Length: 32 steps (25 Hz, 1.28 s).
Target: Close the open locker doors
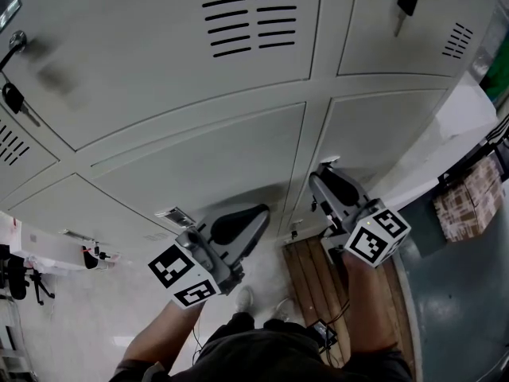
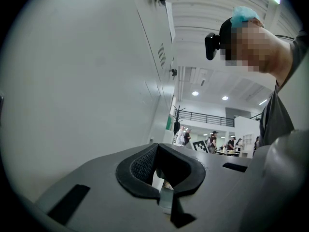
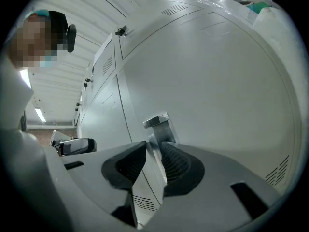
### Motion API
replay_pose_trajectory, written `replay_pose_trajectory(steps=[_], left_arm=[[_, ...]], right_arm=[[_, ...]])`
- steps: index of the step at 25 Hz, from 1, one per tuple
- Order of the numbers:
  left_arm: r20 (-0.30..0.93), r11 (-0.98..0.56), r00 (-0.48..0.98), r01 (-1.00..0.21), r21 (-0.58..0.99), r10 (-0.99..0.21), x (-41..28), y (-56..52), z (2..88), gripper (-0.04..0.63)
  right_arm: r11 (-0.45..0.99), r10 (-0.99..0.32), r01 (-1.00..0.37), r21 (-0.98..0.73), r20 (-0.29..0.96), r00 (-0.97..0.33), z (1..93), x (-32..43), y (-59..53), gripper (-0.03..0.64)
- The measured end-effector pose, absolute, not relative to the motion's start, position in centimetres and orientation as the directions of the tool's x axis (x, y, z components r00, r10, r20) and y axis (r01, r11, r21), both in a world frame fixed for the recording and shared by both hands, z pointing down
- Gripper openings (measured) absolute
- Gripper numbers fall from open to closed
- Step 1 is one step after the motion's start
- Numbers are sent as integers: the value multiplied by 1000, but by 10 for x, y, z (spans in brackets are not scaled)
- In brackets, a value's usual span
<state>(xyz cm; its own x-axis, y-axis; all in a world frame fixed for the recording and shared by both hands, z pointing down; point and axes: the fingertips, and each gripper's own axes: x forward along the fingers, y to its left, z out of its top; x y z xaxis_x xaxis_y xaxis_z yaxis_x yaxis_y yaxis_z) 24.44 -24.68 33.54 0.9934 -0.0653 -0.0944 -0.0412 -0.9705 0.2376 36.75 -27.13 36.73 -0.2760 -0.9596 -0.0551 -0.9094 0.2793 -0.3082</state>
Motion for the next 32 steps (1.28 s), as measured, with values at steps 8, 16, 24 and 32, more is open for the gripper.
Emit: replay_pose_trajectory(steps=[8, 16, 24, 32], left_arm=[[-97, -971, 993, -49, 235, -74, 243, -249, 334, 9], [-93, -972, 993, -54, 228, -77, 243, -247, 332, 9], [-82, -973, 993, -67, 220, -87, 245, -240, 331, 9], [-69, -975, 992, -88, 206, -104, 250, -218, 330, 9]], right_arm=[[273, -962, -911, -309, -56, -269, 367, 369, -275, 94], [269, -963, -913, -305, -55, -265, 368, 369, -276, 91], [278, -960, -911, -303, -68, -271, 368, 369, -269, 92], [272, -962, -900, -341, -66, -266, 379, 386, -252, 92]])
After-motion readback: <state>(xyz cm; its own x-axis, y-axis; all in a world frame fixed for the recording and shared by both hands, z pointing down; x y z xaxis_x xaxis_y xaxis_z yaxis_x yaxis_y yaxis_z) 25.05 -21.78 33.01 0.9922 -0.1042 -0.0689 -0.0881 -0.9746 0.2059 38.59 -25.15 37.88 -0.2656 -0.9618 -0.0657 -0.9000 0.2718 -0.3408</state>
